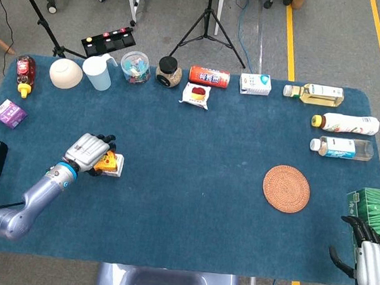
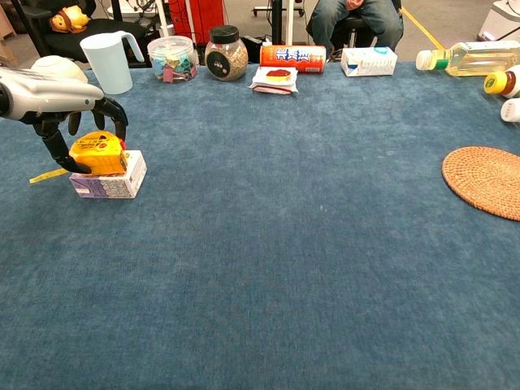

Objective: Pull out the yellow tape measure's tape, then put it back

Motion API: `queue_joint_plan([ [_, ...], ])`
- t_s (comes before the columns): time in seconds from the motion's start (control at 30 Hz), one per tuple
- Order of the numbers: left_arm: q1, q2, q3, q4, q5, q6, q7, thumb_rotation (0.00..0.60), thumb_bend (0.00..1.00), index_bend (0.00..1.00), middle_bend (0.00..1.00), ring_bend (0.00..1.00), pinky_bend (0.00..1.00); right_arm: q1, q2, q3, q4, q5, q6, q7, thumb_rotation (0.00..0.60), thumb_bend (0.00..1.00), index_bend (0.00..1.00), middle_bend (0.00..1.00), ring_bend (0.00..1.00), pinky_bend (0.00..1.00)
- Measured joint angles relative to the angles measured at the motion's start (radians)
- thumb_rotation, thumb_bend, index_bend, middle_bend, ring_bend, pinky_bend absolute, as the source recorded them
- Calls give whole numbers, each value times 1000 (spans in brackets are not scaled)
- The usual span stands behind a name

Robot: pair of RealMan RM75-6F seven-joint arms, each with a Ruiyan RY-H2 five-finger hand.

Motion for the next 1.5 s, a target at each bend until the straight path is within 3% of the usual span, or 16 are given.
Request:
queue_joint_plan([
  [0.2, -7, -8, 2, 10, 10, 5, -20, 600, 316, 421, 273, 376, 493, -2, 1, 2, -6, 3, 2, -8, 600, 309, 229, 233, 245, 272],
  [0.47, -2, 6, -1, 8, 59, 30, -56, 600, 356, 490, 335, 420, 537, -2, 4, 5, -15, -1, 5, -14, 600, 309, 229, 235, 245, 275],
  [1.03, 13, 160, -15, -121, 233, 39, -183, 600, 368, 502, 344, 421, 539, 49, -35, 1, -18, -71, -45, 64, 600, 307, 229, 251, 251, 299],
  [1.5, -67, 194, -73, -186, 250, -38, -223, 600, 367, 503, 346, 421, 539, 126, -116, 19, -79, -102, -109, 221, 600, 298, 201, 252, 250, 300],
])
